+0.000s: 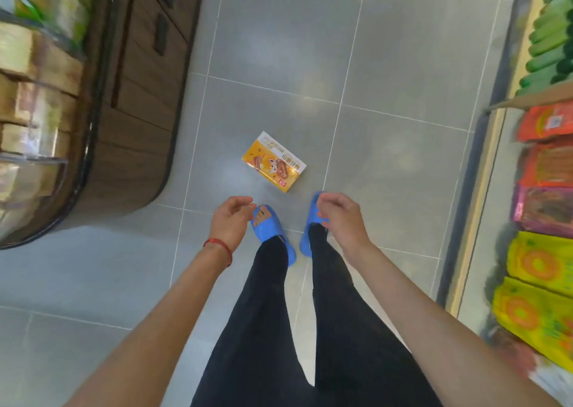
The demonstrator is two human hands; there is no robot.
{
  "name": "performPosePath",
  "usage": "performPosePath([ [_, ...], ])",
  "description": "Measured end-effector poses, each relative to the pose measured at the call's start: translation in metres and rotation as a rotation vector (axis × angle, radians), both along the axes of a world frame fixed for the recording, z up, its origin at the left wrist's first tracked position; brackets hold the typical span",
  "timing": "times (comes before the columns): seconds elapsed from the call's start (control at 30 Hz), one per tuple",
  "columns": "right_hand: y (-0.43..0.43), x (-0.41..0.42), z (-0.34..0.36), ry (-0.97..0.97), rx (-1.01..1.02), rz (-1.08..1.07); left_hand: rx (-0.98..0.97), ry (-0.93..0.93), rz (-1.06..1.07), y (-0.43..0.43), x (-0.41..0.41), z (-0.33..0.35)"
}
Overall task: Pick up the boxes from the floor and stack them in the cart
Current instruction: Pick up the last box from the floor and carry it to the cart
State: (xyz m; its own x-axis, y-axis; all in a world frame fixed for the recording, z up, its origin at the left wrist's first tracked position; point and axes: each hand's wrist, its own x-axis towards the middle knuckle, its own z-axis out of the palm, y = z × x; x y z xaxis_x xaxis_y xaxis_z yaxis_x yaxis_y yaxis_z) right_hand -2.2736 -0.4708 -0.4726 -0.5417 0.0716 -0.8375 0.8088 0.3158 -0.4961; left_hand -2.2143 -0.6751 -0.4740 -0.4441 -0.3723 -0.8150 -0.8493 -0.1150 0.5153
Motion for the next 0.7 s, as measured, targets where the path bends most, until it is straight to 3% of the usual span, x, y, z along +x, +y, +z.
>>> performPosePath([
  [0.47,-0.003,-0.067,-0.218,-0.198,0.076,0.207,-0.005,-0.200,0.025,-0.019,-0.061,-0.242],
  [0.7,-0.020,-0.073,-0.345,-0.086,0.133,0.216,-0.077,-0.217,-0.041,-0.044,-0.081,-0.365],
])
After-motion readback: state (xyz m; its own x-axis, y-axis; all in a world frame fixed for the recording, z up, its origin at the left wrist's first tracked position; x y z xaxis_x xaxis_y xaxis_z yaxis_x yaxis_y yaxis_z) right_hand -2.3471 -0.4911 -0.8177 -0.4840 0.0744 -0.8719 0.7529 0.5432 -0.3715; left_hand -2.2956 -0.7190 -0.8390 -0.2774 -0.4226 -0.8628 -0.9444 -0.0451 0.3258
